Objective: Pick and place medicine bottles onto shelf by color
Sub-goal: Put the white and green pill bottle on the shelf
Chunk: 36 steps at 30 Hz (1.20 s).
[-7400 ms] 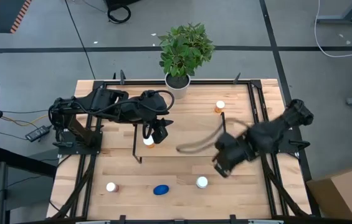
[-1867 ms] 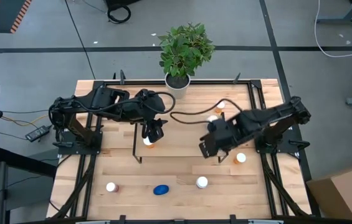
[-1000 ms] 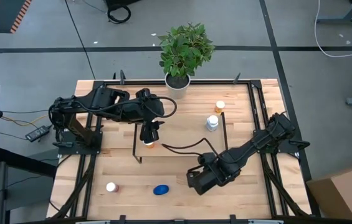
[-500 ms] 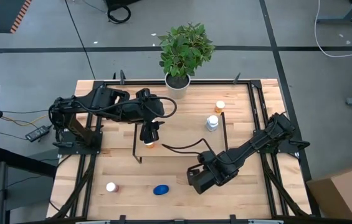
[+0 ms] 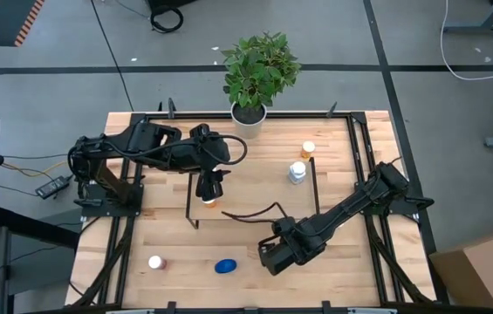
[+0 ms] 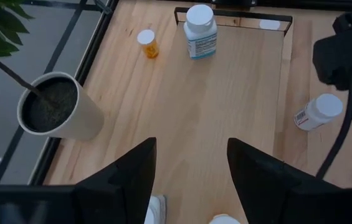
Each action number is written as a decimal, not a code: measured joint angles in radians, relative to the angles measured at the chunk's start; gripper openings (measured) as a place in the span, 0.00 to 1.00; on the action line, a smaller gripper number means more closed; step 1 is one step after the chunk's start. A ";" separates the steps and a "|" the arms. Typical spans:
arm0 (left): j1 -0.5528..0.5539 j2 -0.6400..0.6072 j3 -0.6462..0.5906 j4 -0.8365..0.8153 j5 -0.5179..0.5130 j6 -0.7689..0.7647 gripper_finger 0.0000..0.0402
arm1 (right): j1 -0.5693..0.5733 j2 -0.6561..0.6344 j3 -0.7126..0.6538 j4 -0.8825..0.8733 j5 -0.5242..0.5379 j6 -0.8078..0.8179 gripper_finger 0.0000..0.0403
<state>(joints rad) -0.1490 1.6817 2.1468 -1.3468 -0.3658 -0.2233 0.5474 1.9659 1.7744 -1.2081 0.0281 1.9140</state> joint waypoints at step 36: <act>-0.002 0.000 0.000 0.011 0.000 -0.027 0.49 | -0.022 0.084 0.000 0.002 -0.057 0.007 0.77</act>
<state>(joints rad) -0.1505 1.6817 2.1468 -1.3353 -0.3656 -0.2502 0.5253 2.0495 1.7744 -1.2063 -0.0294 1.9210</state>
